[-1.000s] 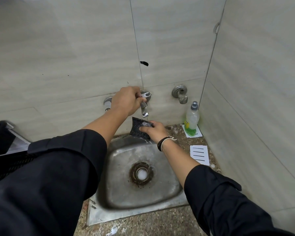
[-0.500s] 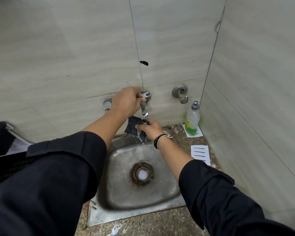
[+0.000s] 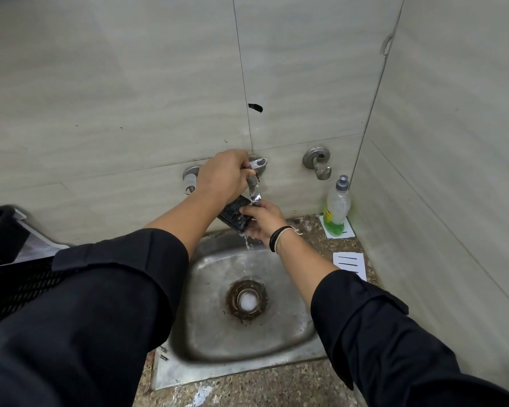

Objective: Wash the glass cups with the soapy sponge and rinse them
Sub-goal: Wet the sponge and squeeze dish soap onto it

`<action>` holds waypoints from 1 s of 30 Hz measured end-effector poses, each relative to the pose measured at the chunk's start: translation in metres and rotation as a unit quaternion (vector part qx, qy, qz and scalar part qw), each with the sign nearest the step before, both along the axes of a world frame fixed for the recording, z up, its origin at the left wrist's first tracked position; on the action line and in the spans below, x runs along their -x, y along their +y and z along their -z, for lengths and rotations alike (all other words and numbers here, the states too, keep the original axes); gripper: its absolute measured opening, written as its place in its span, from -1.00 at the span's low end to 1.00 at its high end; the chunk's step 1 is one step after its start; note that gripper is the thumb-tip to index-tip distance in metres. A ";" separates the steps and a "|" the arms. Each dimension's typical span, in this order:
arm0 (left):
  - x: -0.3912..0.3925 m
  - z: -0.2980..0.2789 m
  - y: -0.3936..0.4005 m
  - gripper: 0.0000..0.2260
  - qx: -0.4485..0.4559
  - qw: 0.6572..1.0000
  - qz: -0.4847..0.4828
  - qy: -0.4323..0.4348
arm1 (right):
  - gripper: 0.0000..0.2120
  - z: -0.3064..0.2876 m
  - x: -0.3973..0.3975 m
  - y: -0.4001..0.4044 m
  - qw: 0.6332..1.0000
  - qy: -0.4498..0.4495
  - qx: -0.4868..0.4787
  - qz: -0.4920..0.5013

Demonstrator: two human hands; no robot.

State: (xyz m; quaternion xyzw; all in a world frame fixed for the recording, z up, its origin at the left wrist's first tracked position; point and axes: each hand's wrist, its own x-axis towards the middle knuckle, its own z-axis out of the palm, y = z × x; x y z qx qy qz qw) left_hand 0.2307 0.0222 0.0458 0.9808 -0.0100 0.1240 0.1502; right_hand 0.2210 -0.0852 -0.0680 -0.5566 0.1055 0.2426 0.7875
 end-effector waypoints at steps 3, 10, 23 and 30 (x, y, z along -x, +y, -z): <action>-0.001 0.001 0.000 -0.97 0.001 1.000 0.001 -0.003 | -0.86 -0.006 -0.002 0.000 0.998 0.045 -0.036 -0.002; -0.001 0.002 0.001 -0.96 0.008 1.000 -0.002 -0.007 | -0.88 -0.005 -0.007 -0.001 0.989 0.107 -0.102 -0.014; 0.010 0.006 -0.019 -0.58 -0.084 0.993 0.052 0.071 | -0.58 0.002 0.006 -0.012 0.974 0.143 -0.173 0.015; 0.019 0.009 -0.009 -0.65 -0.001 0.996 0.077 0.055 | -0.68 0.010 0.025 -0.046 0.971 0.147 -0.187 0.028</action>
